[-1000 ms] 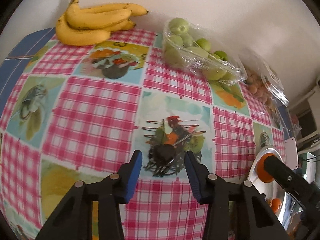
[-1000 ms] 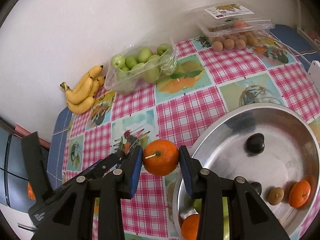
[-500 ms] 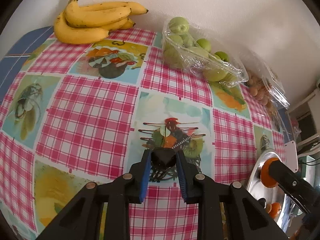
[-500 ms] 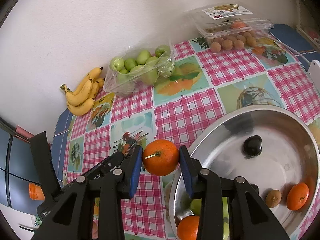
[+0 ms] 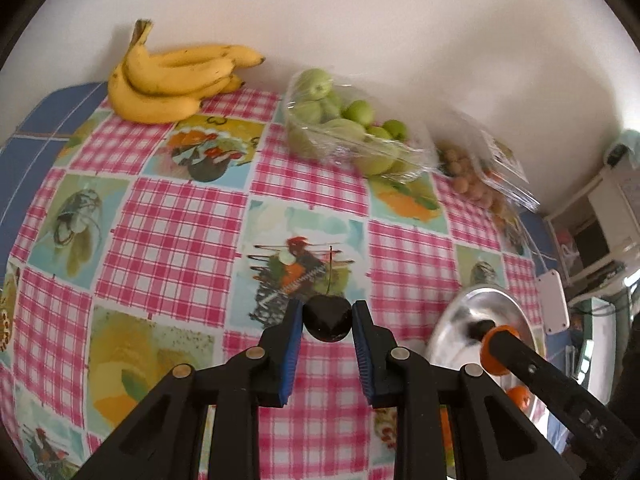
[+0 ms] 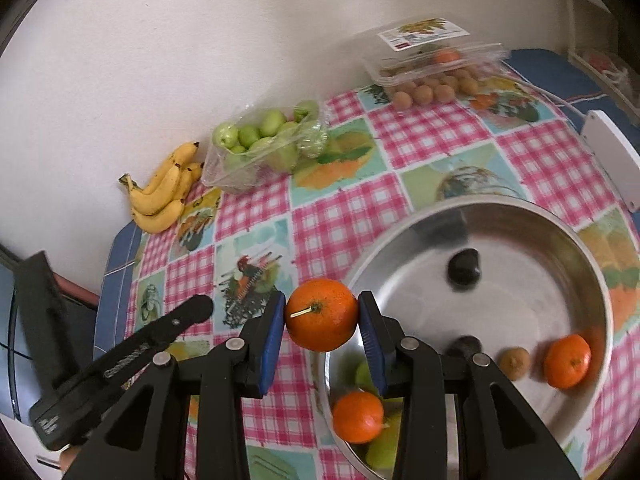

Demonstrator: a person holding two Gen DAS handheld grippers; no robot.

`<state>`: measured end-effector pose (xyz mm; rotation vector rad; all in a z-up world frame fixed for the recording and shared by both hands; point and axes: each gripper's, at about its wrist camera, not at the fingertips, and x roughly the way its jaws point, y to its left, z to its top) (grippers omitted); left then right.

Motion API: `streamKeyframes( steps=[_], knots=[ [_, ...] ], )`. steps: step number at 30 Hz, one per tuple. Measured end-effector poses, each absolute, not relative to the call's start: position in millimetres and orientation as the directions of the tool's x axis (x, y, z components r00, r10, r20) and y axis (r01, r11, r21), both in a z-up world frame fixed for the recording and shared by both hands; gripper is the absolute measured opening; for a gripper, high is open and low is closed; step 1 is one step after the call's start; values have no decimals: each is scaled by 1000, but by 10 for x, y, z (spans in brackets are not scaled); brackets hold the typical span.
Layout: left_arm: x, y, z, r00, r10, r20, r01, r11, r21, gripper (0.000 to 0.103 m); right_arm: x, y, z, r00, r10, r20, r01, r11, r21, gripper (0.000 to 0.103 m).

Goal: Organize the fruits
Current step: 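Carry the orange and dark plum into the steel bowl with both grippers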

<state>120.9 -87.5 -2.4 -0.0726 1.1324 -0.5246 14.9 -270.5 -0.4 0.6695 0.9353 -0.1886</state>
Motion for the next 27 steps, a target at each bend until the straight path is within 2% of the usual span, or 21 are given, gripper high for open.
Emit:
streamKeyframes(
  steps=[12,20,27],
  knots=[
    [725,-1454,56,252,-468,-847,495,815,-302,27,-319,-3140,-85,549,20,-836,549,745,379,38],
    [447,-1880,42,230,-454,-861,600,763,-242,27,-520,-3483,-129,534,-25,-845,620,691,372,38],
    [434,-2017,13,250,-447,-859,632,748,-205,27,-535,-3531,-91,529,-55,-847,630,694,349,38]
  ],
)
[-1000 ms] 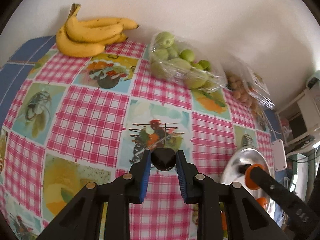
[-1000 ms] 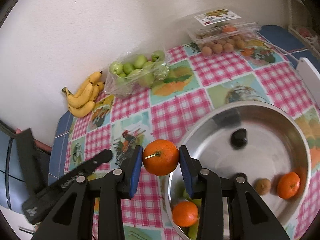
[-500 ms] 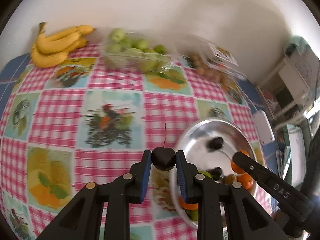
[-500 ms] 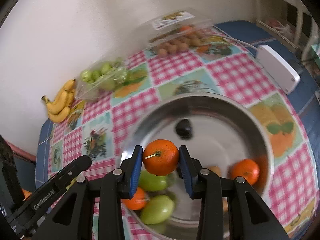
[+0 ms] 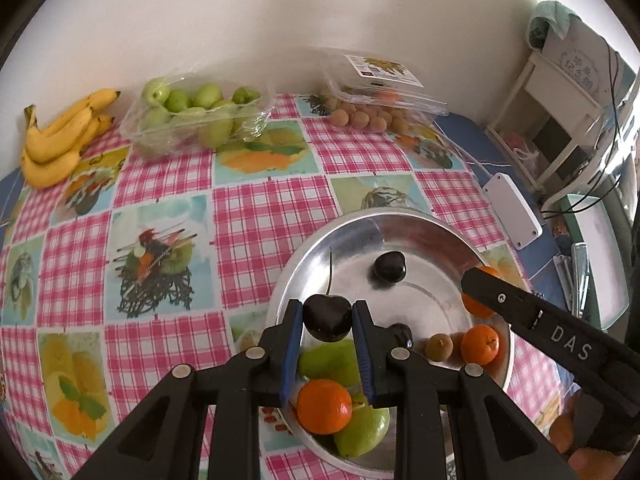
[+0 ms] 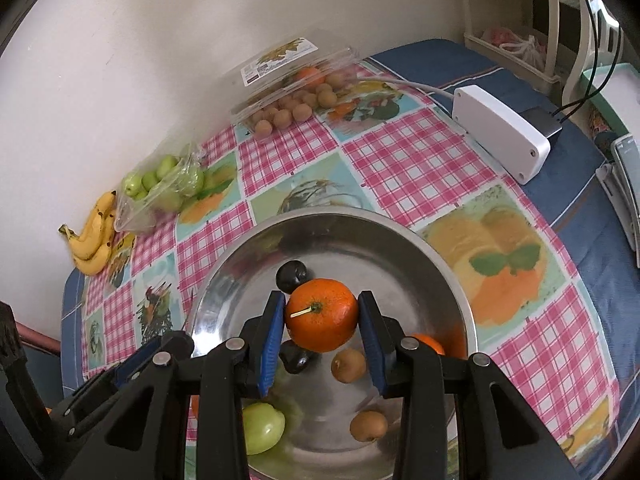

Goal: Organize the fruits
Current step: 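Carry the orange and dark plum into the steel bowl with both grippers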

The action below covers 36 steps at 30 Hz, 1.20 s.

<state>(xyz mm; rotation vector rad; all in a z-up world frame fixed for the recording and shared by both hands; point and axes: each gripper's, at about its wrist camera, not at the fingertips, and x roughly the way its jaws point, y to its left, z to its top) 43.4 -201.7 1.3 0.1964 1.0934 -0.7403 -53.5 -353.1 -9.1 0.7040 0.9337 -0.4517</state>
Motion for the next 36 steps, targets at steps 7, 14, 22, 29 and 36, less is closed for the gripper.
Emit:
streamKeyframes(
  steps=[7,14,22,29,36],
  knots=[
    [474,-2080,-60,247,-452,-857,632,745,-211,27,-453,-3540,-146,511,-64,-857,628,709,321,38],
    [498,-2154,-132,243,-457,-856,635,741,-216,27,-405,-3599,-242,500,-66,-864,628,714,308,39],
    [537,-2214,-243,228,-449,-864,632,743,-220,27,-341,-3657,-472,454,-52,-889,639,715,285,39],
    [527,-2270,-353,209,-431,-878,637,741,-212,27,-303,-3670,-622,421,-39,-906,650,709,272,39],
    [514,-2302,-428,199,-409,-891,643,741,-196,27,-295,-3679,-668,409,-33,-912,654,708,267,39]
  ],
)
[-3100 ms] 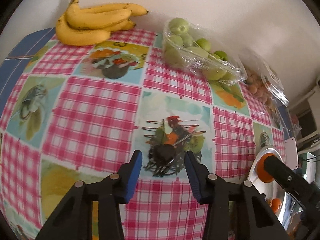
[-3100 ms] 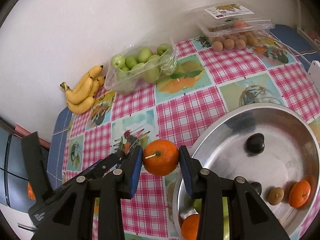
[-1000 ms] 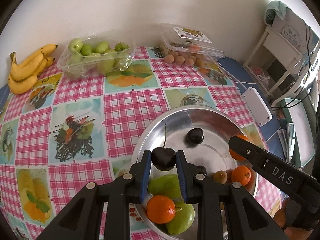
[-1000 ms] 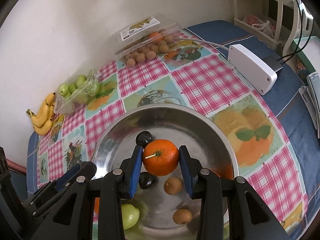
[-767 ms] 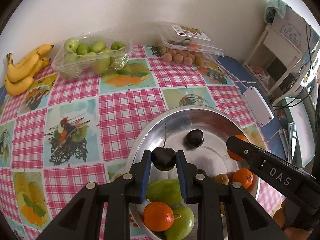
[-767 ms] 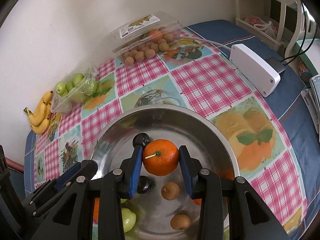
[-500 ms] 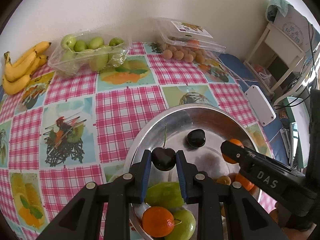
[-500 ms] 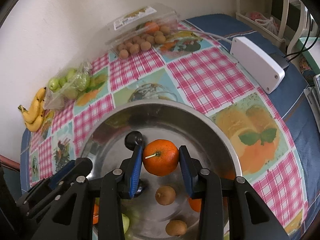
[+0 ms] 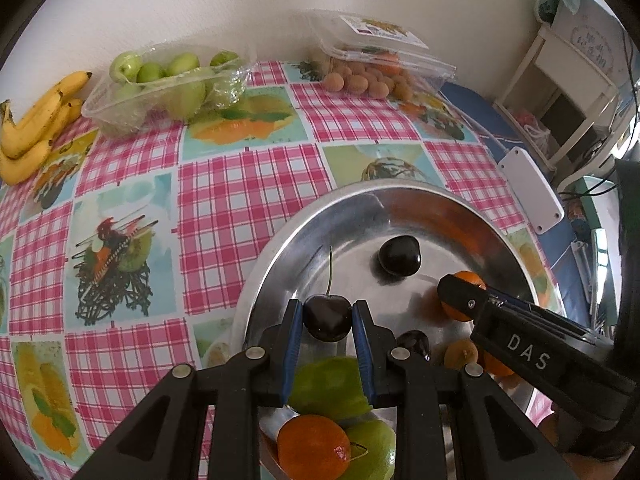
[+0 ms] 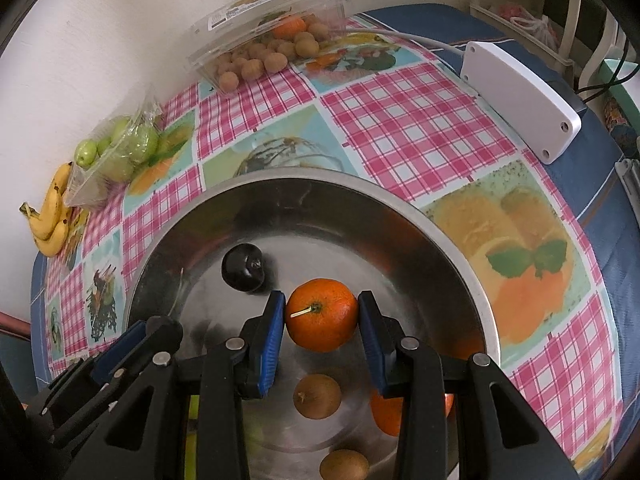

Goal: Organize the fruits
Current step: 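Carry the orange and dark plum into the steel bowl with both grippers, then open both grippers to release the orange and plum in the bowl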

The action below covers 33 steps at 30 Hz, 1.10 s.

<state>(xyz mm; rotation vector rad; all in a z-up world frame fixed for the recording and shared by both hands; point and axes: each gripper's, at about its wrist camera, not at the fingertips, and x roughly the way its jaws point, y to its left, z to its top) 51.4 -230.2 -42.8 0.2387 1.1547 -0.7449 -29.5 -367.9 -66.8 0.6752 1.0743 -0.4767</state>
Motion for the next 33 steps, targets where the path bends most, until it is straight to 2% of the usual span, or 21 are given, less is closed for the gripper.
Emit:
streamKeyframes(
  steps=[22,24,26,31,33],
  knots=[
    [558,-2302,-495,173,-389,-905,639,743,-197,31,-206,-3678,-667,369,-45,-928,652,724,224,39],
    [561,-2296,-486,169,-392,-904,640,742,-202,35,-209,-3687,-653,369,-51,-928,655,723,220,41],
    [560,-2287,-453,168,-398,-902,642,738,-207,42,-211,-3696,-624,371,-63,-927,657,723,214,52],
    [563,-2255,-273,187,-418,-889,644,736,-211,48,-223,-3698,-454,399,-79,-914,649,728,220,52],
    [585,-2228,-210,191,-417,-889,633,744,-214,57,-226,-3694,-379,410,-85,-908,644,732,222,52]
  ],
)
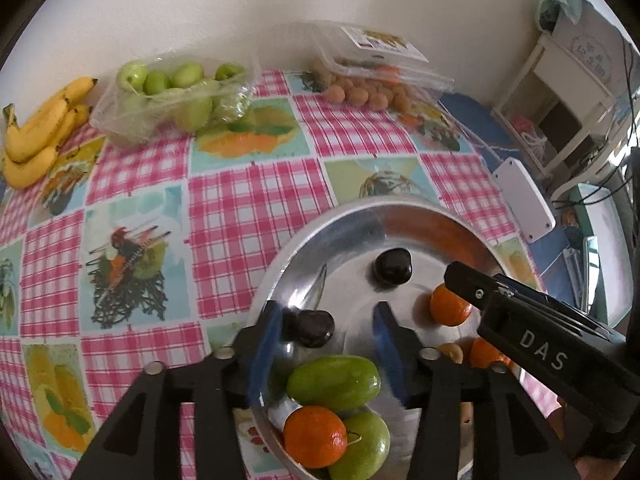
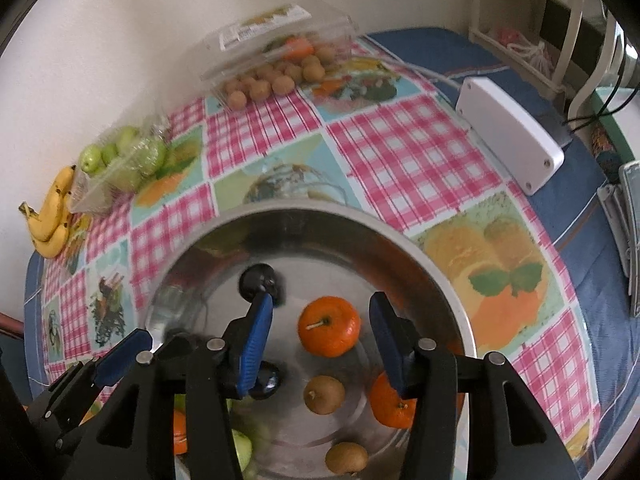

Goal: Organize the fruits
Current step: 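Open both grippers to release the orange and plum in the bowl, then withdraw both tools from the bowl and back away from the table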

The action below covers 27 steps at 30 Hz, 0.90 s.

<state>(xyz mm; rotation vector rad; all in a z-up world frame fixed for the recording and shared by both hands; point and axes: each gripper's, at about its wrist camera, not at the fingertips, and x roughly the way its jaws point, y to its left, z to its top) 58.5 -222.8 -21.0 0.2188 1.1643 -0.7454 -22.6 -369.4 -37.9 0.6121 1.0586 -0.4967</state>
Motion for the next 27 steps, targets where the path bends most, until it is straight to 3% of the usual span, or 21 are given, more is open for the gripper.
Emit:
streamKeyframes(
  steps=[14,16,18,22,27],
  knots=[
    [844,-1936,-160,239,-337,-911,518,838,-174,58,-244,-3599,-176,416,-94,-904,622,755,208,52],
    [874,-1899,-174,241,-331,-912,498,849,-177,63,-232,-3590,-209,406,-90,-910,621,757,202,52],
    [906,-1858,-194,245,-322,-914,475,862,-177,77,-215,-3580,-246,392,-85,-916,619,761,194,52],
    [963,-1815,-286,242,-278,-930,441,885,-149,82,-199,-3565,-331,361,-82,-929,620,765,174,65],
    [1014,-1765,-382,251,-224,-942,407,907,-107,94,-200,-3571,-419,332,-81,-940,630,761,157,73]
  ],
)
